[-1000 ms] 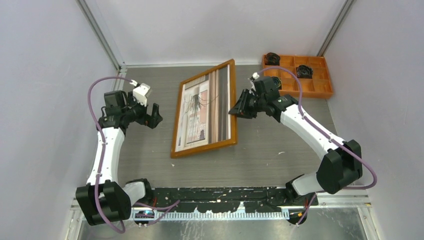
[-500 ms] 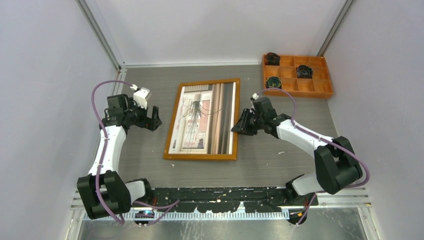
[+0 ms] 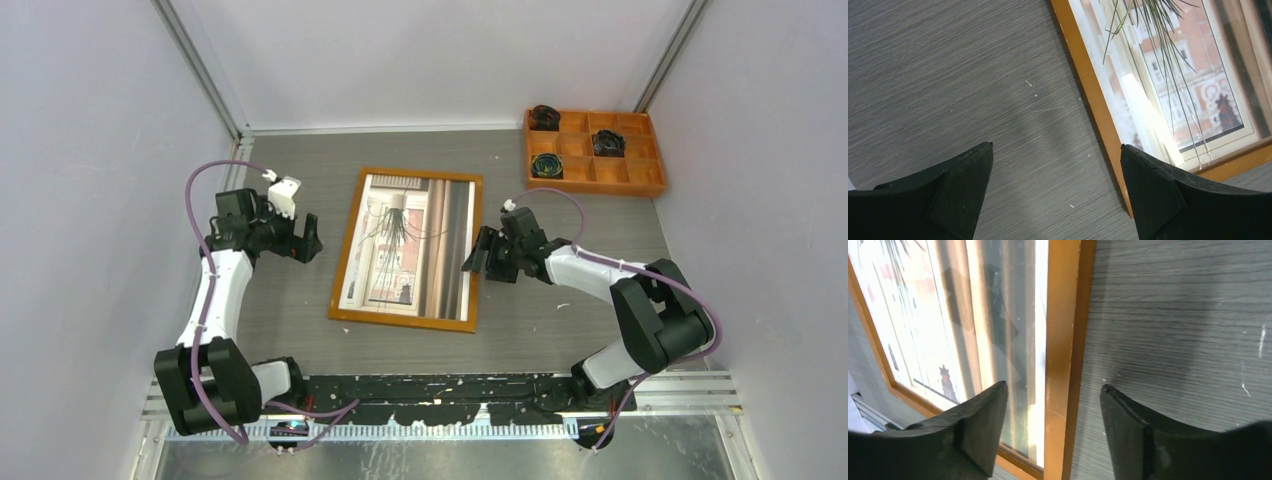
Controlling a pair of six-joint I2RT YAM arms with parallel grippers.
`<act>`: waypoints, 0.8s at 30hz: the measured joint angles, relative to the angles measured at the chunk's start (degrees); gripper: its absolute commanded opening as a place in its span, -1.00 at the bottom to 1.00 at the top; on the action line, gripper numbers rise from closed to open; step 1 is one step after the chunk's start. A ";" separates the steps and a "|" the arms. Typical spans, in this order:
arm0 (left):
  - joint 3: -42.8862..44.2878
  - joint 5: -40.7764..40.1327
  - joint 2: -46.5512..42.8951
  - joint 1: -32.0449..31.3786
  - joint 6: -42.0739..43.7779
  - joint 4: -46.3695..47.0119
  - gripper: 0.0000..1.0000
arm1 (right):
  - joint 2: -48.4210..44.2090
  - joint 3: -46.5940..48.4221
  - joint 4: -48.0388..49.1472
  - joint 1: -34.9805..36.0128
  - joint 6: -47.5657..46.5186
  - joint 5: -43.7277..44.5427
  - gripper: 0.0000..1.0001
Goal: Put the photo into the frame
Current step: Turn over the photo frame at the center of the board.
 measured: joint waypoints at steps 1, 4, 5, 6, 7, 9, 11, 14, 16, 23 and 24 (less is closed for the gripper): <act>0.00 -0.07 0.17 0.00 -0.02 0.02 1.00 | 0.00 0.00 -0.07 0.00 -0.35 0.57 0.69; 0.00 -0.61 0.57 0.00 -0.20 0.04 0.99 | -0.37 0.39 -1.38 0.00 -0.66 2.29 0.94; 0.00 -0.83 0.68 0.00 -0.26 0.07 1.00 | -0.81 0.72 -2.23 0.00 -0.76 3.15 0.99; -0.09 -0.98 0.76 0.00 -0.44 0.22 1.00 | -1.49 1.14 -3.19 0.00 -0.92 4.22 0.99; -0.17 -1.20 0.83 0.00 -0.68 0.46 0.99 | -2.58 1.68 -4.26 0.00 -1.20 5.68 1.00; -0.98 -2.16 0.83 0.00 -2.03 2.34 0.99 | -5.18 2.45 -5.68 -0.20 -1.75 8.66 1.00; -2.67 -4.04 1.01 0.00 -4.98 5.60 1.00 | -9.16 2.93 -6.75 -0.96 -2.05 13.57 1.00; -5.68 -7.39 2.75 0.00 -9.81 11.69 0.99 | -13.92 3.74 -8.37 -2.75 -2.08 24.24 1.00; -8.41 -10.25 4.98 0.00 -13.60 16.98 0.99 | -16.22 3.32 -6.80 -3.96 -3.72 34.16 0.99; -21.73 -17.14 11.23 0.00 -22.80 40.48 1.00 | -15.72 -7.15 9.86 -6.86 -18.18 59.45 1.00; -23.76 -17.53 11.78 -0.04 -23.74 44.57 1.00 | -14.53 -8.22 12.00 -8.17 -20.11 61.16 1.00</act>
